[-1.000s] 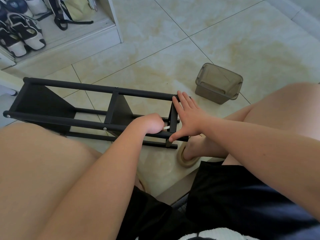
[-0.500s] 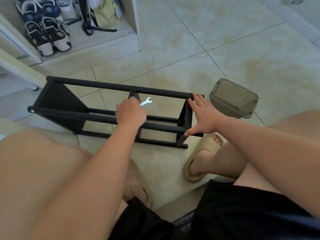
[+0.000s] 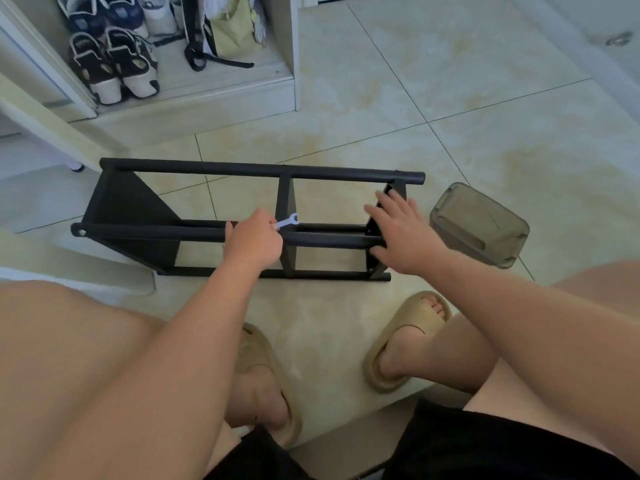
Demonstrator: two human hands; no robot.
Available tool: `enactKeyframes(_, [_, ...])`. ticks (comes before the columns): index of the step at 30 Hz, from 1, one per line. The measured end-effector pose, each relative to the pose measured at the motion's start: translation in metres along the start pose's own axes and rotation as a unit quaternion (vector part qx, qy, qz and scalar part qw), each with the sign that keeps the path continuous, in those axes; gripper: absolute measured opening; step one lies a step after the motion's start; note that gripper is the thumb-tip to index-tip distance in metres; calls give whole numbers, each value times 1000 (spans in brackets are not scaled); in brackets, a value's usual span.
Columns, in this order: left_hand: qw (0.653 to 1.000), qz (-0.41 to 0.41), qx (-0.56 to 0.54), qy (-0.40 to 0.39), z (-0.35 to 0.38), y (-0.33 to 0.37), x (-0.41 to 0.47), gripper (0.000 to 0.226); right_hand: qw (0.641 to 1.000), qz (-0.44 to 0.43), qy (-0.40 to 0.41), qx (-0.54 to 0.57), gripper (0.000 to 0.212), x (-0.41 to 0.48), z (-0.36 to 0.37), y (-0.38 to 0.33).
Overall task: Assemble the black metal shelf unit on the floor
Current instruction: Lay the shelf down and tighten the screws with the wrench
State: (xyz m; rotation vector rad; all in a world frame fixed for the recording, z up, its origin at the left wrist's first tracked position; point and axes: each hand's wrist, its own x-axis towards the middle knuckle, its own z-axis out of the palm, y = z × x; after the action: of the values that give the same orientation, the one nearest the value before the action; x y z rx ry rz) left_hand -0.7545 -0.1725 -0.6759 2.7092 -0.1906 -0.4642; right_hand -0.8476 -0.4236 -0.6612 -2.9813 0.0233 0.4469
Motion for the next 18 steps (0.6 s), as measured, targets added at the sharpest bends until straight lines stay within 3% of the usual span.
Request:
enactKeyframes(3, [999,-3,-48,0,4,5,-5,11,998,-55,-15,20,62,3,11,-26])
enactKeyframes(7, [998,13,-55,-29,9,19,-12,5,1000,-17,-23,-3,34,-1,19,-25])
enactKeyframes(14, [983,66,-130,-110,21,46,-26,17,995,80,-10,-54,34,-18,12,10])
enactKeyframes(18, [980,48,-152,-117,26,48,-31,16,995,88,-30,-39,32,-25,15,15])
